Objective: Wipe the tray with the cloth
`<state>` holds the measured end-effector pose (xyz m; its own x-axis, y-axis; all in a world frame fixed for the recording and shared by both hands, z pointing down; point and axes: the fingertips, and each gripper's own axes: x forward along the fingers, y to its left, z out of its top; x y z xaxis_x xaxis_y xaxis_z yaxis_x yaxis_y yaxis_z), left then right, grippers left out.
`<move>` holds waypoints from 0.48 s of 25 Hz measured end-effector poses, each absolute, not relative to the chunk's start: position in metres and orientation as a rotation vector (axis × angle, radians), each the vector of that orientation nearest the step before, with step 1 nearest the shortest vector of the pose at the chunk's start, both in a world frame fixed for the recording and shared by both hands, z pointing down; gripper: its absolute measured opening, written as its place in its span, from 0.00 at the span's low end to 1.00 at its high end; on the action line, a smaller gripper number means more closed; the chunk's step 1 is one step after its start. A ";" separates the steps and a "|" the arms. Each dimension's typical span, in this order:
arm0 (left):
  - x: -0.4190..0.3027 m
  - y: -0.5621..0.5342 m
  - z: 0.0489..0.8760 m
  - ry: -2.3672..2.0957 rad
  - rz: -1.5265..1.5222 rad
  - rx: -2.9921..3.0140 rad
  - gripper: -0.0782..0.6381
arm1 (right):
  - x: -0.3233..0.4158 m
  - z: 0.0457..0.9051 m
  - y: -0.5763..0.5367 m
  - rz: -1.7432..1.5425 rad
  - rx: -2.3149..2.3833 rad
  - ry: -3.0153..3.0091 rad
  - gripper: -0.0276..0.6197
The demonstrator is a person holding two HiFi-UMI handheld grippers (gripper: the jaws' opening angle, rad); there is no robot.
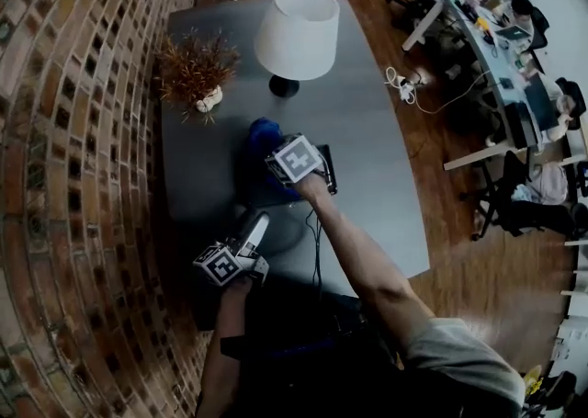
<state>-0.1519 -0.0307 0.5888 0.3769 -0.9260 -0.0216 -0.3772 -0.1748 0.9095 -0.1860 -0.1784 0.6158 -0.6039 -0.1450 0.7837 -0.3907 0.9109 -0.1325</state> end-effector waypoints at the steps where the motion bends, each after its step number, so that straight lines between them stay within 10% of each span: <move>1: -0.150 -0.028 0.589 -1.151 -0.760 1.739 0.51 | -0.193 0.620 -0.168 0.369 0.336 -2.230 0.20; 12: -0.146 0.009 0.587 -1.175 -0.706 1.724 0.51 | -0.112 0.640 -0.181 0.208 0.373 -2.100 0.20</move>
<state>-0.1456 0.0093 0.5874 0.3843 -0.9227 0.0315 -0.4056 -0.1381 0.9036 -0.1123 -0.1812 0.6401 -0.4948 -0.1815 0.8499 -0.3448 0.9387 -0.0003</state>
